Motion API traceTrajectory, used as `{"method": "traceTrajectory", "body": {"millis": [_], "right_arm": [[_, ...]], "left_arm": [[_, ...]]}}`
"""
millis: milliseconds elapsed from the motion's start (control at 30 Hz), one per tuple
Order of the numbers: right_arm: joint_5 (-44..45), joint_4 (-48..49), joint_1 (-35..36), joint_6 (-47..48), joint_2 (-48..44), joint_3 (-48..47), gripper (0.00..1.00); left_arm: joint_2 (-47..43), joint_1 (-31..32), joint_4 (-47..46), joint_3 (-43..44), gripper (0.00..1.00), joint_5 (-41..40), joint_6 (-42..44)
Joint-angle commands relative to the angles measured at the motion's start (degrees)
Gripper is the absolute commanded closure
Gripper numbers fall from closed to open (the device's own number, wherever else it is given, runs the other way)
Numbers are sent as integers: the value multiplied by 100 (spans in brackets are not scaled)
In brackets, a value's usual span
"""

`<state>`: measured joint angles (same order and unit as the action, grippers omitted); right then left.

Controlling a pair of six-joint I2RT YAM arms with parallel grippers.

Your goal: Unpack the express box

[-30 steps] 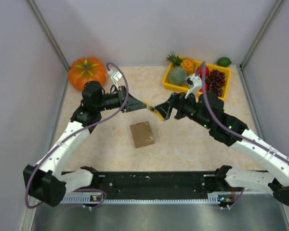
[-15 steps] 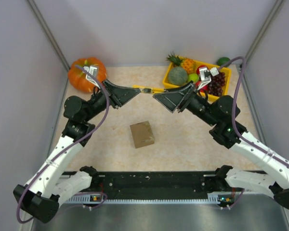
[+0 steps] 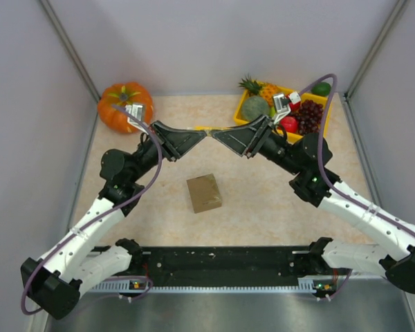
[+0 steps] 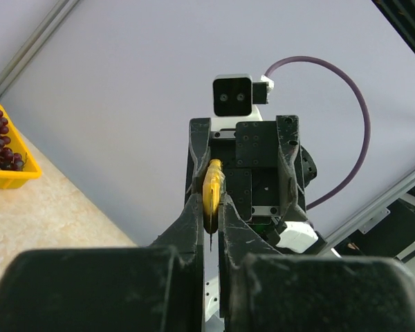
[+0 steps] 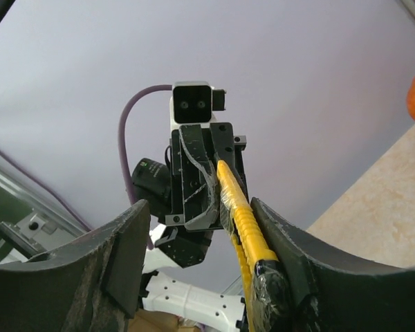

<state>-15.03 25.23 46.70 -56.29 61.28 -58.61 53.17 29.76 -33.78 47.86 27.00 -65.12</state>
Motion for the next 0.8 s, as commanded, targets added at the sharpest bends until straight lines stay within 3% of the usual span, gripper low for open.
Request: {"method": "traceTrajectory", "body": {"millis": [0, 167, 333, 367, 467, 500, 567, 633, 767], "right_arm": [[-167, 246, -3, -137, -10, -414, 44], [-141, 61, -3, -110, -19, -467, 65], [-106, 8, -3, -110, -2, -502, 78], [-97, -53, -11, -110, 16, -546, 87], [-71, -290, -20, -75, 51, -625, 100], [-53, -439, -29, -66, 51, -643, 100], [-88, -519, -108, -31, 7, -643, 100], [-263, -860, -196, 74, -45, -730, 100], [-632, -1555, -406, 364, 15, -1221, 100]], "left_arm": [[-78, 65, -367, -92, 100, -213, 35], [-131, 65, -401, -180, 100, -327, 0], [-166, 65, -393, -207, 100, -292, -35], [-166, 65, -393, -224, 100, -275, -36], [-193, 65, -331, -268, 100, -204, -45], [-210, 65, -200, -259, 88, -230, 8], [-289, 48, -33, -181, 46, -257, 236], [-385, -75, 598, -5, 11, -117, 551], [-237, -426, 1373, 758, 5, 682, 975]]}}
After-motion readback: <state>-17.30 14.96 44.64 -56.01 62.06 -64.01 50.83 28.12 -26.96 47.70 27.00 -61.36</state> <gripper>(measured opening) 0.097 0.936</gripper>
